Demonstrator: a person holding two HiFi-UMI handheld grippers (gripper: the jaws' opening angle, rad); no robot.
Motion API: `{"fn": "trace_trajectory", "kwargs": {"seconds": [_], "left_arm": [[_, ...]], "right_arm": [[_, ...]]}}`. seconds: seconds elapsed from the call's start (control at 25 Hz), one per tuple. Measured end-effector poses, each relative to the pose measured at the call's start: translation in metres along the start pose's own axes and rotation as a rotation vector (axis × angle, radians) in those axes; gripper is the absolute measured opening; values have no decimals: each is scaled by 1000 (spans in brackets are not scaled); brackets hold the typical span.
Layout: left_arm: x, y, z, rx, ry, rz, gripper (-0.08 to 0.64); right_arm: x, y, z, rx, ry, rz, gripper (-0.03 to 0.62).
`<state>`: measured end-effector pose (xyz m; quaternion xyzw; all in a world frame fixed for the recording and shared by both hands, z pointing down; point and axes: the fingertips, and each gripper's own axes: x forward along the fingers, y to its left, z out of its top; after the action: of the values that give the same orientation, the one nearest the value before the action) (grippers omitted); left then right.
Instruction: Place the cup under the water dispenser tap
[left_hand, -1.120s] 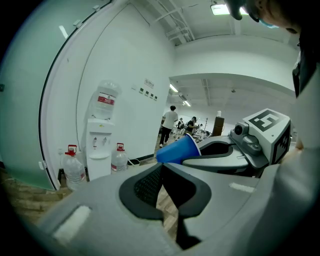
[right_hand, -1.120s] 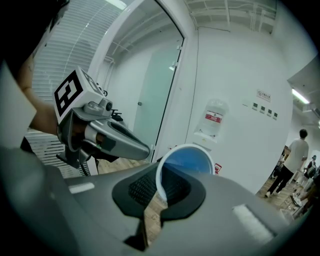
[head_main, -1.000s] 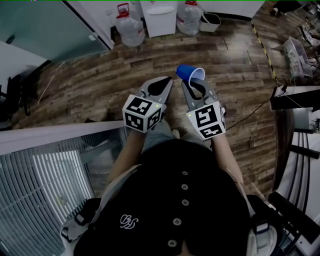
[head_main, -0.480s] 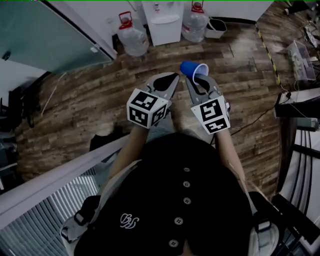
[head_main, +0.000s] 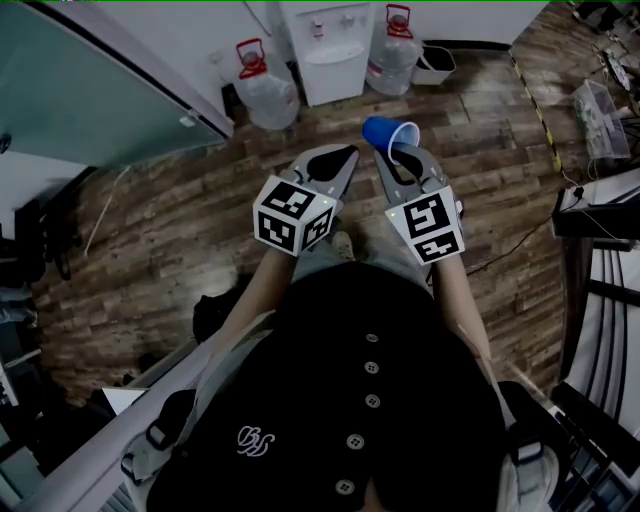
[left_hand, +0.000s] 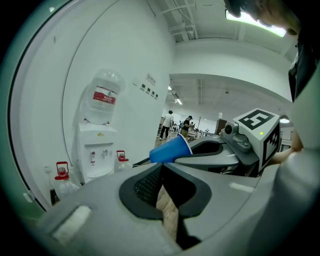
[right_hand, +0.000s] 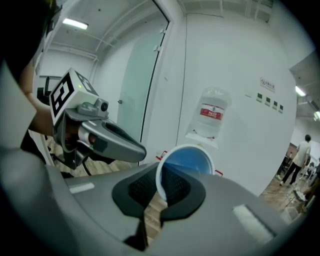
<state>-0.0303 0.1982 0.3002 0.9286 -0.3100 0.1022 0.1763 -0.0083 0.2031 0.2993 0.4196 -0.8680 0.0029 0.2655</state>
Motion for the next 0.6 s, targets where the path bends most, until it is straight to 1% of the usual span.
{"fn": "trace_trajectory", "kwargs": {"seconds": [0.08, 0.24, 0.4, 0.6], "left_arm": [[0, 9, 1, -12, -3, -3, -2], [1, 18, -3, -32, -2, -9, -2], [9, 23, -5, -49, -2, -11, -3], [16, 39, -2, -61, -15, 12, -2]], "right_arm": [[6, 2, 3, 20, -4, 14, 6], [12, 4, 3, 14, 5, 21, 6], [16, -1, -4, 19, 31, 31, 6], [33, -11, -5, 12, 29, 54, 5]]}}
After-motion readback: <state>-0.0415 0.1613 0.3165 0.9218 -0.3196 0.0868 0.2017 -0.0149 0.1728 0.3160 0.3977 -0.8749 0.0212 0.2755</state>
